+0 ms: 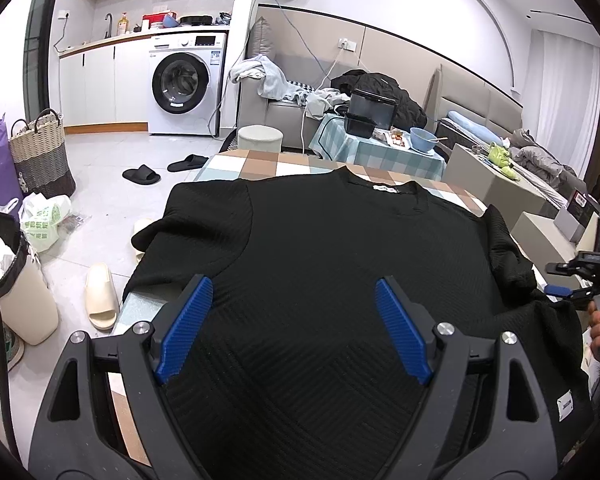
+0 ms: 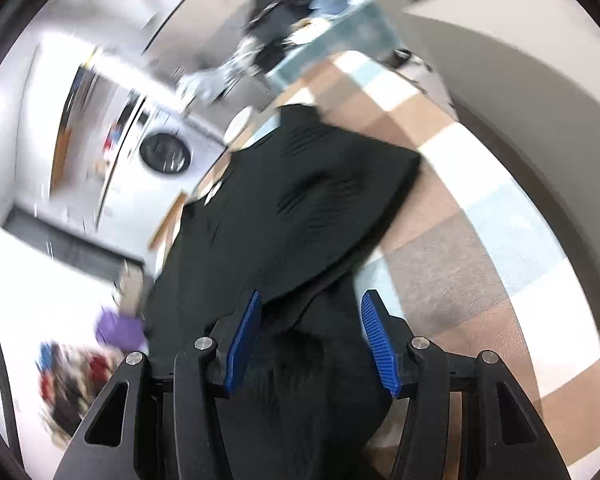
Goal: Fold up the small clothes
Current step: 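Grasp the sweater's side edge with the right gripper and fold it inward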
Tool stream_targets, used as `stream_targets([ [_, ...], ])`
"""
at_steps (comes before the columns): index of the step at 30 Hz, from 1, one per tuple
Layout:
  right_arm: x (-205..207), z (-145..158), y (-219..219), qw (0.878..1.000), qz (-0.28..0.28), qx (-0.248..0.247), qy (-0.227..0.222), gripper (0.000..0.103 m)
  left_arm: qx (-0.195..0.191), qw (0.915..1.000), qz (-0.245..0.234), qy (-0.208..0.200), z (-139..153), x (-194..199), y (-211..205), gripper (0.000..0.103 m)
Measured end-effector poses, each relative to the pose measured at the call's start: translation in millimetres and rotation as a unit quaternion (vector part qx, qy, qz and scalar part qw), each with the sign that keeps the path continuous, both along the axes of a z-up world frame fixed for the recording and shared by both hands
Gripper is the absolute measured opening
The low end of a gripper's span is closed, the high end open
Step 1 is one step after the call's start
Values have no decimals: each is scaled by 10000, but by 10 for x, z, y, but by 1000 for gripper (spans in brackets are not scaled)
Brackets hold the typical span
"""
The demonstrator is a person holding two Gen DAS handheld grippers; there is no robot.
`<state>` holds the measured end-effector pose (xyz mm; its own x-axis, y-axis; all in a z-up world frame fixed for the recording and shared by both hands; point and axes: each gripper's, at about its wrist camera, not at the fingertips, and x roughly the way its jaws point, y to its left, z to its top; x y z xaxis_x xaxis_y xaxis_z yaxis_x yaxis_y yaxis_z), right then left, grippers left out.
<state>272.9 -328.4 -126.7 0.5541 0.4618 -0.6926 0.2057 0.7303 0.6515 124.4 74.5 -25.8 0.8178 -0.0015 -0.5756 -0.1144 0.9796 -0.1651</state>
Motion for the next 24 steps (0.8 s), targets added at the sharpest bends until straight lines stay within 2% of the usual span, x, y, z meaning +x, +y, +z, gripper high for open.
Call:
stream_targets([
  [5,261,-214,61,9998,-69,99,159,53,89,10000,-3,-23,23,-21,-40,82],
  [8,386,-238,106,9997,-84,-27,226,13,109,9999,30,-13,26,-36,-37,82],
  [9,413,-216,63,9998,-114,-33,139,6,116,9999,52,-14,26,-41,-32,82],
  [12,393,108,-151,9977,-398,-356,-412,5,84,9999,113,15,15,-51,-9,82],
  [18,420,692,-540,9893,-765,-717,-1019,5,67,9999,117,-27,3,-69,10,82],
  [21,422,942,-429,9863,-642,-688,-1357,5,25,9999,115,-28,13,-48,12,82],
  [24,474,1108,-34,9847,-170,-582,-1631,5,0,9999,100,-37,30,-20,5,82],
])
